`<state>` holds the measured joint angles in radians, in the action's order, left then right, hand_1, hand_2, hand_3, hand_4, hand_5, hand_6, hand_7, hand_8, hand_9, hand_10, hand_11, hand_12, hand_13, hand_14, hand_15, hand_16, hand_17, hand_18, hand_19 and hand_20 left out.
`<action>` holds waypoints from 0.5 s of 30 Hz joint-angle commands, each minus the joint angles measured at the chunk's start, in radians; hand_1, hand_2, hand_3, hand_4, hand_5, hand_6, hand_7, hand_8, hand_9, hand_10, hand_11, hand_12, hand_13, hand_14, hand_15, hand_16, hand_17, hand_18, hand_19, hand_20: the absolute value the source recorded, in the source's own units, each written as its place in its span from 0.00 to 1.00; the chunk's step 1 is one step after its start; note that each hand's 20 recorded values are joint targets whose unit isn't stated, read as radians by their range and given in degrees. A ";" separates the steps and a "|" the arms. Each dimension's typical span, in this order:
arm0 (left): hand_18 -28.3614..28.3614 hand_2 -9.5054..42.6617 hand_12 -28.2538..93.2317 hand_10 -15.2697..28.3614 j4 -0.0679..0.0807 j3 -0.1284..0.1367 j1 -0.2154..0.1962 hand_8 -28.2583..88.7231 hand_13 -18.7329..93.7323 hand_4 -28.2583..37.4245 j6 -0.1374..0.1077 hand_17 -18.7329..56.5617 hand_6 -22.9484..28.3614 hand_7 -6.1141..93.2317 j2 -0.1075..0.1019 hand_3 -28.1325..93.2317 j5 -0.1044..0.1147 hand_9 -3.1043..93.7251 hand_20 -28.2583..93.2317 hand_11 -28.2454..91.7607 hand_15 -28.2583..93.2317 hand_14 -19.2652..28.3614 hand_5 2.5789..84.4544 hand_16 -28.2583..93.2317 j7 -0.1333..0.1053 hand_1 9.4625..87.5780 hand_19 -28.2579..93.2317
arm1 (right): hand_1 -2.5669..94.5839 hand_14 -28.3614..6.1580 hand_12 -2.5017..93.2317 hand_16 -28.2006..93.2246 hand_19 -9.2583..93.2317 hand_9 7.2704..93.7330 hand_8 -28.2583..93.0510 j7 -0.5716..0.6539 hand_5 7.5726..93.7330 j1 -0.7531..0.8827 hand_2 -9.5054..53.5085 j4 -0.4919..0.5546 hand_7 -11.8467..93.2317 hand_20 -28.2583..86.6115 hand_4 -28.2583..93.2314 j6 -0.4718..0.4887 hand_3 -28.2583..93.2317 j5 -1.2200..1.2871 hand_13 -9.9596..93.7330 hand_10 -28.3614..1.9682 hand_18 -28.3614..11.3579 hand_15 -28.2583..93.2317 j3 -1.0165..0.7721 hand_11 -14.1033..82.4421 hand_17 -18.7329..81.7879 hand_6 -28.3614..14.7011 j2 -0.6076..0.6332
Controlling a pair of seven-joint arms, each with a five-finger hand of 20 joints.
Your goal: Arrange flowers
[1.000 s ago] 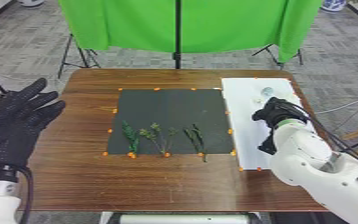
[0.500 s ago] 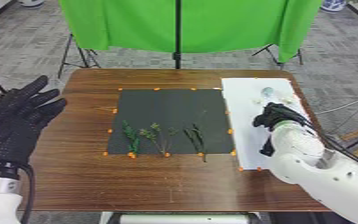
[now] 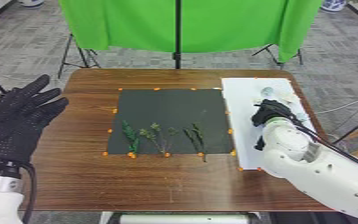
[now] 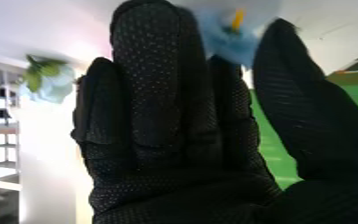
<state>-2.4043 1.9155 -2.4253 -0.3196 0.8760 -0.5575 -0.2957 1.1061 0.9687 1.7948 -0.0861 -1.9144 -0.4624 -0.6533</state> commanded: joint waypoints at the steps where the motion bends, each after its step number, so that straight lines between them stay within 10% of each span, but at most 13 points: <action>1: 0.90 0.34 0.32 0.80 -0.001 0.000 -0.013 0.17 0.39 0.00 0.010 0.15 0.65 0.17 0.009 0.87 -0.006 0.37 0.29 0.44 0.65 0.97 0.43 0.15 0.004 0.14 0.71 | 0.59 0.65 0.30 0.37 1.00 0.96 0.25 -0.003 0.83 -0.004 0.00 -0.015 0.32 0.37 0.00 -0.071 0.81 -0.076 0.91 0.65 0.31 0.66 0.075 0.33 0.70 0.67 0.003; 15: 0.91 0.34 0.32 0.80 -0.007 -0.007 0.005 0.17 0.39 0.00 0.019 0.15 0.65 0.17 0.006 0.87 -0.017 0.37 0.29 0.44 0.65 0.97 0.43 0.15 0.016 0.14 0.71 | 0.62 0.70 0.32 0.39 1.00 1.00 0.27 -0.024 0.89 -0.082 0.00 0.044 0.31 0.47 0.00 -0.178 0.82 -0.168 0.94 0.69 0.31 0.67 0.089 0.35 0.72 0.64 0.004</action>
<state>-2.4110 1.9158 -2.4242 -0.3079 0.8766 -0.5693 -0.2949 1.1002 0.9381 1.7999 -0.2319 -2.0394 -0.3615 -0.6500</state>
